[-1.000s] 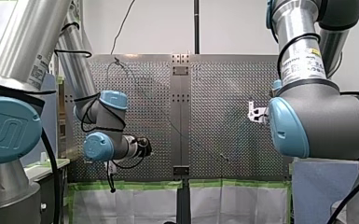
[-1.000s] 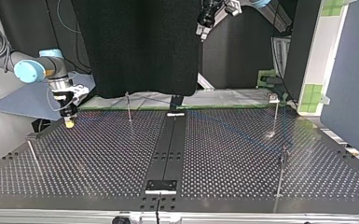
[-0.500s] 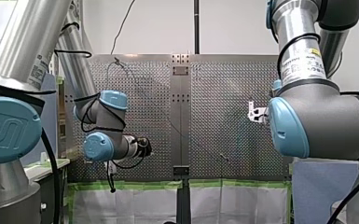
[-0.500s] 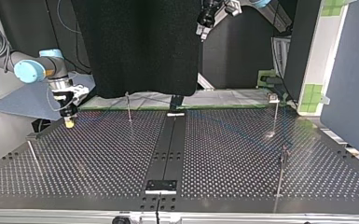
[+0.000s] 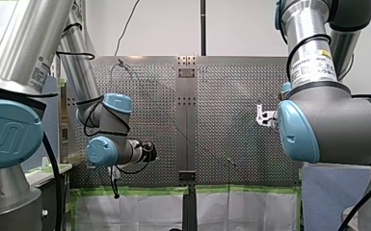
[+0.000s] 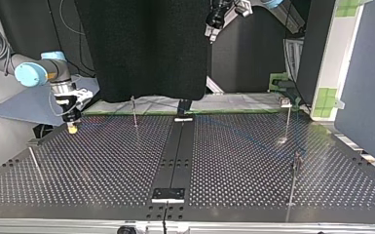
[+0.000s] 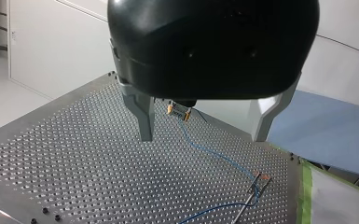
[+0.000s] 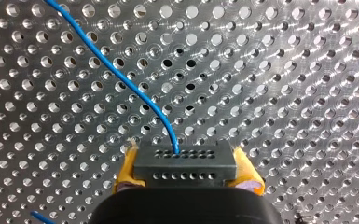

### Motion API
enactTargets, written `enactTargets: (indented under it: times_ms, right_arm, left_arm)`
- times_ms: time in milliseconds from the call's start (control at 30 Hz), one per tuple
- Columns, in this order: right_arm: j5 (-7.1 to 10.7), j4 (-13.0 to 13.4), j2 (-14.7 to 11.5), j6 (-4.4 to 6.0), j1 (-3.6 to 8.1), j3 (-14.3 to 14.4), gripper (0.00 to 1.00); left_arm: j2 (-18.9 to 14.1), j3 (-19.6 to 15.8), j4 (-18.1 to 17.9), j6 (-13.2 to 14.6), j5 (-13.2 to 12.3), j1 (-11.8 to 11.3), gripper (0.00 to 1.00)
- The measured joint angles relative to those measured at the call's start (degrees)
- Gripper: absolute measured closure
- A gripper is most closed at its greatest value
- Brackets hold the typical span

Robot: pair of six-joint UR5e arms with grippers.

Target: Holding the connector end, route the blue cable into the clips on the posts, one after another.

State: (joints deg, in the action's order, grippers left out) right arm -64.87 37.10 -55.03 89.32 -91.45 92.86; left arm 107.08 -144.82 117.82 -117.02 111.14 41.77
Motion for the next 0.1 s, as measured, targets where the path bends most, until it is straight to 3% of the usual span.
enactTargets:
  times_ms: [100]
  right_arm:
    - [0.0,0.0,0.0,0.0,0.0,0.0,1.0]
  left_arm:
    - [0.0,0.0,0.0,0.0,0.0,0.0,0.0]
